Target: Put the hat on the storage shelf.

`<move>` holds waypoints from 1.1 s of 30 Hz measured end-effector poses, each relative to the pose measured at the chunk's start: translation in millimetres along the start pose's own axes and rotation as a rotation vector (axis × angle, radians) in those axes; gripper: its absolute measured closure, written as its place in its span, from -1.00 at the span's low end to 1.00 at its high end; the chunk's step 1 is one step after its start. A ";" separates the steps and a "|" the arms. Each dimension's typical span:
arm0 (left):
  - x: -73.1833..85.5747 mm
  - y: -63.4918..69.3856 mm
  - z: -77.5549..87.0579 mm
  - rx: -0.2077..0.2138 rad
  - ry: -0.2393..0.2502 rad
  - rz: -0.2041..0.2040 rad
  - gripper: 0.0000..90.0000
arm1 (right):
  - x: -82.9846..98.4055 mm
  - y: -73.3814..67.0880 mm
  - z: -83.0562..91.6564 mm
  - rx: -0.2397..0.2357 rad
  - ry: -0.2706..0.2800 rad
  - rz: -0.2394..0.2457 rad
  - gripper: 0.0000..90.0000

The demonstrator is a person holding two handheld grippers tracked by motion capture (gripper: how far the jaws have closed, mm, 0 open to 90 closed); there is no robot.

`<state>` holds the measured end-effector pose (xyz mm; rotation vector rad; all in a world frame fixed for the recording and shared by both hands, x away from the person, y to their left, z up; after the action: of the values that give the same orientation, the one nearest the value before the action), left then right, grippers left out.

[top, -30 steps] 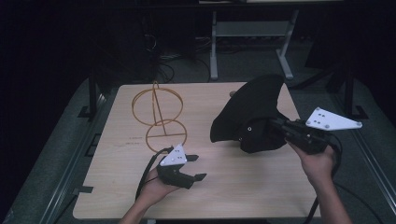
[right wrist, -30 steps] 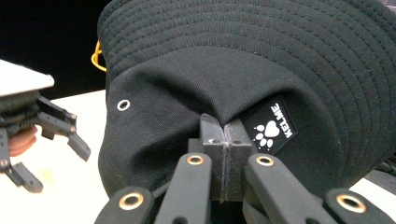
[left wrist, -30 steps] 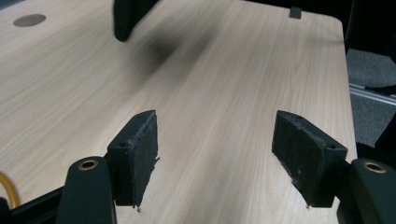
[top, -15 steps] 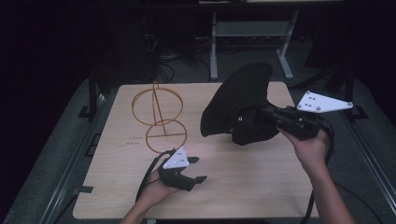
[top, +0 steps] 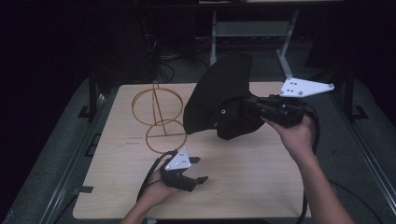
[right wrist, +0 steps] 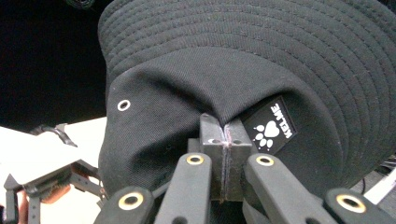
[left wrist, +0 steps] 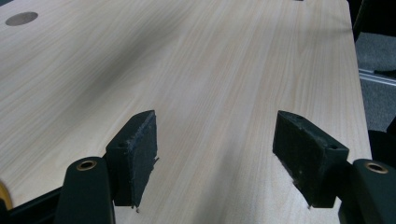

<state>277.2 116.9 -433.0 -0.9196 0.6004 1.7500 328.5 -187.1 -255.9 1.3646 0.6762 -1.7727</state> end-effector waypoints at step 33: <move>4.4 -0.8 -6.3 0.027 -0.015 0.005 -0.35 | -66.8 -14.5 -78.9 -0.142 0.005 0.038 0.98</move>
<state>279.0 114.8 -440.2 -0.8861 0.6156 1.7477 366.9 -99.2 -214.7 1.2783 0.7588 -1.6597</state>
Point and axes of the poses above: each handheld gripper's, and its own axes: z roughly backward along the jaws, x roughly out of its underside, y roughly to its right, the point moved 1 cm from there along -z, roughly forward along the jaws, and after that the axes turned 2 degrees about -y, right-handed, at the moved point
